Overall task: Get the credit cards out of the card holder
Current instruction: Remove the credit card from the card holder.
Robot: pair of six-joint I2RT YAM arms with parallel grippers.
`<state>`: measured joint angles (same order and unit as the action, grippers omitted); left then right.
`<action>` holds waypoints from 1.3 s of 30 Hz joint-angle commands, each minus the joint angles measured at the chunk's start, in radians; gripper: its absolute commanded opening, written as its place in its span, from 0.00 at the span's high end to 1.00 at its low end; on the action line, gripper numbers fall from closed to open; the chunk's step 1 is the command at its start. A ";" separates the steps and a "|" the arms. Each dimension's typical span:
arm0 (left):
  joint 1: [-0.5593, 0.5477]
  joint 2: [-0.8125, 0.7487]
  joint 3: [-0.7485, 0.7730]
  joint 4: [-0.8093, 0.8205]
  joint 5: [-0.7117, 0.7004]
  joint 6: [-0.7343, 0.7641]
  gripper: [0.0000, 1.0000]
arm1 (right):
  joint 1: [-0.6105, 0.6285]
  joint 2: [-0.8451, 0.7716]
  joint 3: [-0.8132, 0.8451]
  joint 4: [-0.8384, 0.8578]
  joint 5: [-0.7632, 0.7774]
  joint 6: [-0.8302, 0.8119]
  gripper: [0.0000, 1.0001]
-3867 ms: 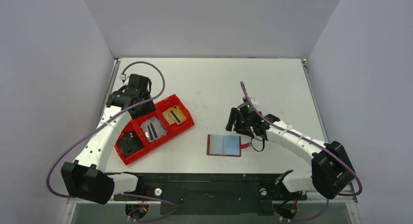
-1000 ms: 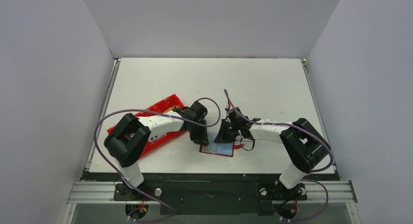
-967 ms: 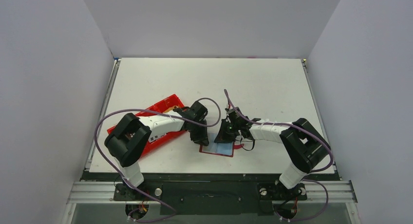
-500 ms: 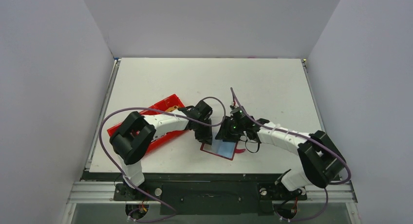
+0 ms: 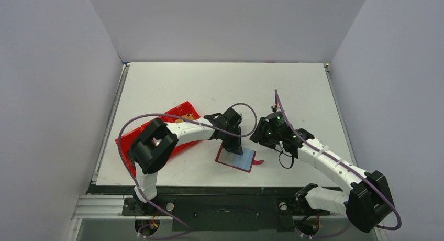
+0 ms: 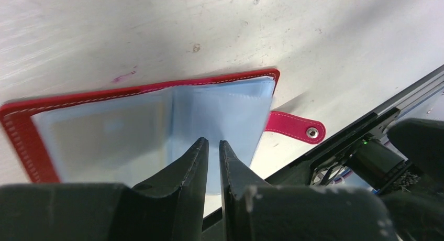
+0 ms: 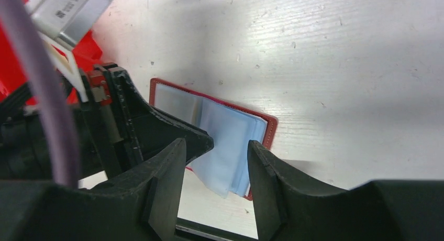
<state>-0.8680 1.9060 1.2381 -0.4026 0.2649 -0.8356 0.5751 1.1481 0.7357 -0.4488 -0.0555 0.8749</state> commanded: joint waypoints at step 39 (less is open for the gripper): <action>0.361 -0.457 -0.214 -0.165 -0.100 0.100 0.76 | 0.346 0.670 0.402 -0.111 0.187 -0.046 0.49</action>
<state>-0.5140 1.4841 1.0222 -0.5900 0.1505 -0.7464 0.9031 1.7733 1.0966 -0.5331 0.0795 0.8684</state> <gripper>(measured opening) 0.240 0.503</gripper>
